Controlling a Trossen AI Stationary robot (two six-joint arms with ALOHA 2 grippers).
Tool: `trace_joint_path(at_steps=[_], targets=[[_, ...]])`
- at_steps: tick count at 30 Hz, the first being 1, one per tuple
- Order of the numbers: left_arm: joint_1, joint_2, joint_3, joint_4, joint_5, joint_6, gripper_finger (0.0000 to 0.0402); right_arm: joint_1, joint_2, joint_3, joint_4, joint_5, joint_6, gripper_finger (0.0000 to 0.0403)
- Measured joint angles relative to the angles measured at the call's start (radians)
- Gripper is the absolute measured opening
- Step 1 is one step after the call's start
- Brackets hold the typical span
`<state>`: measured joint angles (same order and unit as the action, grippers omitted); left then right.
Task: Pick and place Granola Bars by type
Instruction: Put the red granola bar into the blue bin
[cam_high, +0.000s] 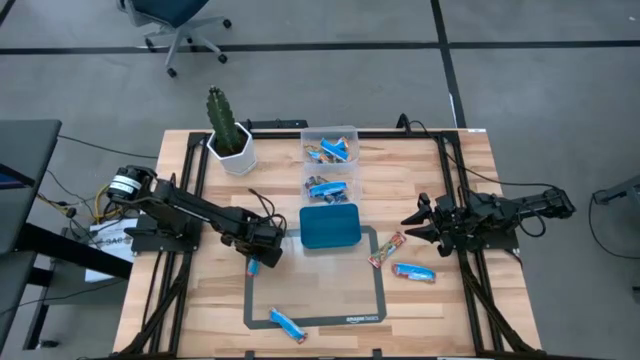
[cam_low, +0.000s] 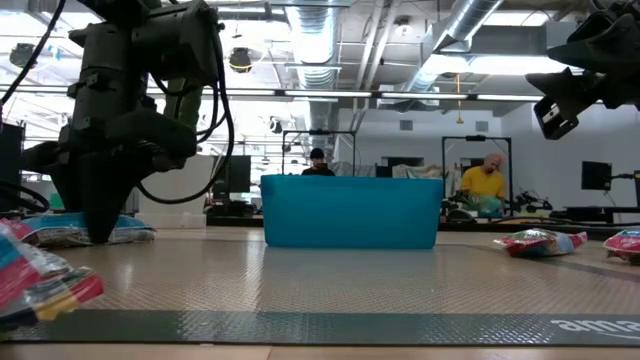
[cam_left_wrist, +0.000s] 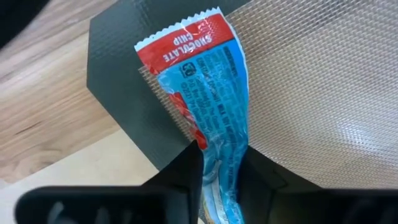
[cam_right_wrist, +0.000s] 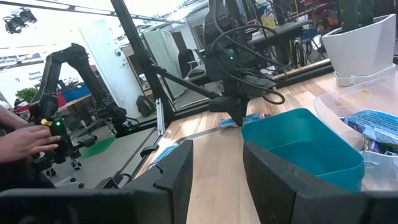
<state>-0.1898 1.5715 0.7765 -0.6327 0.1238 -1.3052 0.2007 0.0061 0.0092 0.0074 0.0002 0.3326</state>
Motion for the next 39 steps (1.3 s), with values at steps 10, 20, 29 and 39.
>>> trace_joint_path(at_steps=[10, 20, 29, 39], targets=[[0.001, -0.083, -0.001, 0.029, -0.082, 0.0, 0.007, 0.0, 0.0, 0.0, 0.0, 0.0, 0.0, 0.0133], [0.0, -0.3, -0.001, 0.046, -0.338, 0.018, 0.0067, 0.0, 0.0, 0.0, 0.0, 0.0, 0.0, 0.0133], [0.04, -0.42, 0.0, 0.345, -0.567, 0.334, 0.0067, 0.0, 0.0, 0.0, 0.0, 0.0, 0.0, 0.0133], [0.159, -0.336, 0.056, 0.581, -0.369, 0.732, 0.0067, 0.0, 0.0, 0.0, 0.0, 0.0, 0.0, 0.0133]])
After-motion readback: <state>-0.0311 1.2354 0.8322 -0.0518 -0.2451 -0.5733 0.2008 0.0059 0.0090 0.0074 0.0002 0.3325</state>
